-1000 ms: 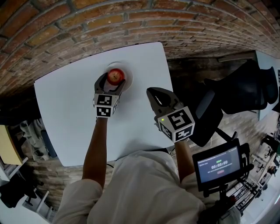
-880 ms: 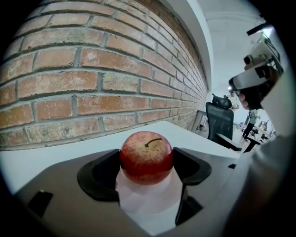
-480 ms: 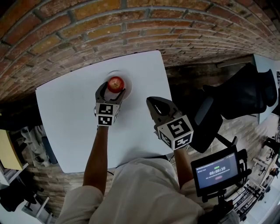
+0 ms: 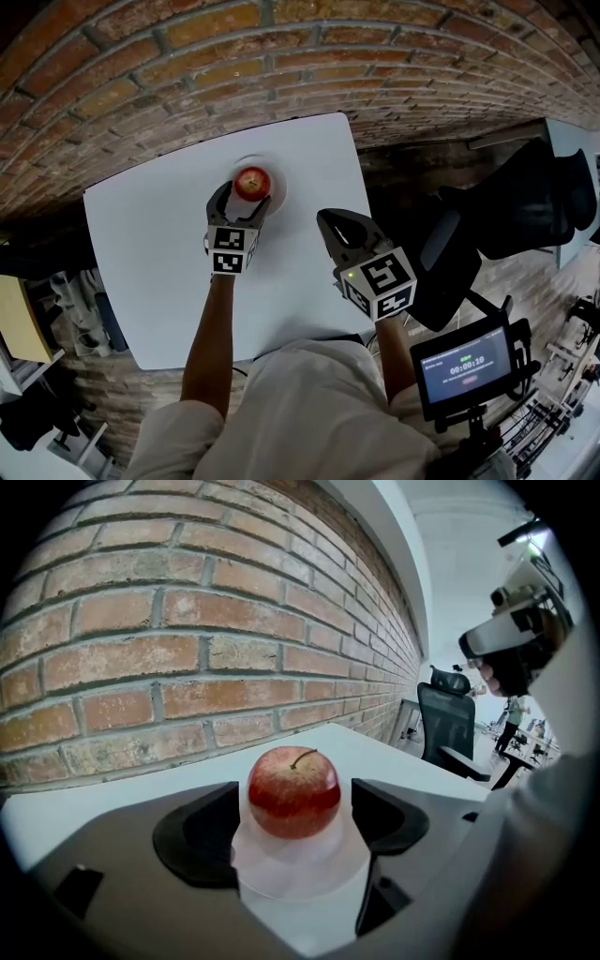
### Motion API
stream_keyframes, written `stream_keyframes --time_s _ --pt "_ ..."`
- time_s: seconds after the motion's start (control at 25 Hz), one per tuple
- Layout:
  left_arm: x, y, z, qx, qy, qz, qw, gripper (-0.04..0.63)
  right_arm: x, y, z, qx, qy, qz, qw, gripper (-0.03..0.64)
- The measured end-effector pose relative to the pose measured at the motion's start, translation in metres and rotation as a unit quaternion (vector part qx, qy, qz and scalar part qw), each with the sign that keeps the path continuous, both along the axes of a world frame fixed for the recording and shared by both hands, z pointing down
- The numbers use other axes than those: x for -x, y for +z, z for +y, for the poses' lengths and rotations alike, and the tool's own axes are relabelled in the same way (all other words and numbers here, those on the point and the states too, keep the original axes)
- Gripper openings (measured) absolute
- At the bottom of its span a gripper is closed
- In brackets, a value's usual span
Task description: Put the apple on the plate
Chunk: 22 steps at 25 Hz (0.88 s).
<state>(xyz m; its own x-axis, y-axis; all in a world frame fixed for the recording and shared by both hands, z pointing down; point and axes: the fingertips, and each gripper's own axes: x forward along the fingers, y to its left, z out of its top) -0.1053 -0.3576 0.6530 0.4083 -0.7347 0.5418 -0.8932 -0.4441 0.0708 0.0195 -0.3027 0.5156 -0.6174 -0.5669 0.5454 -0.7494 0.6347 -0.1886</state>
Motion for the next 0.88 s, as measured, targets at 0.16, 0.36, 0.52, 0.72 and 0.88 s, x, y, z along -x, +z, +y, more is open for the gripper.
stream_keyframes --time_s 0.16,0.36,0.52,0.72,0.88 --pt "0.000 -0.003 0.008 0.005 0.001 -0.006 1.0000 0.367 0.000 -0.004 0.001 -0.005 -0.003 -0.003 1.000 0.003" --pt "0.001 -0.009 0.014 -0.001 0.011 -0.027 0.9996 0.367 0.007 -0.007 0.001 -0.011 -0.009 -0.007 1.000 0.003" --pt "-0.002 -0.039 0.026 -0.024 0.006 -0.027 0.9993 0.365 0.001 -0.029 0.010 -0.029 -0.007 -0.012 0.999 0.003" --pt "0.004 -0.074 0.033 -0.058 -0.008 -0.013 0.9982 0.314 -0.002 -0.046 0.014 -0.050 -0.006 -0.017 0.999 0.003" --pt "0.008 -0.106 0.039 -0.090 -0.013 0.013 0.9958 0.262 -0.002 -0.064 0.018 -0.071 -0.006 -0.021 0.997 0.003"
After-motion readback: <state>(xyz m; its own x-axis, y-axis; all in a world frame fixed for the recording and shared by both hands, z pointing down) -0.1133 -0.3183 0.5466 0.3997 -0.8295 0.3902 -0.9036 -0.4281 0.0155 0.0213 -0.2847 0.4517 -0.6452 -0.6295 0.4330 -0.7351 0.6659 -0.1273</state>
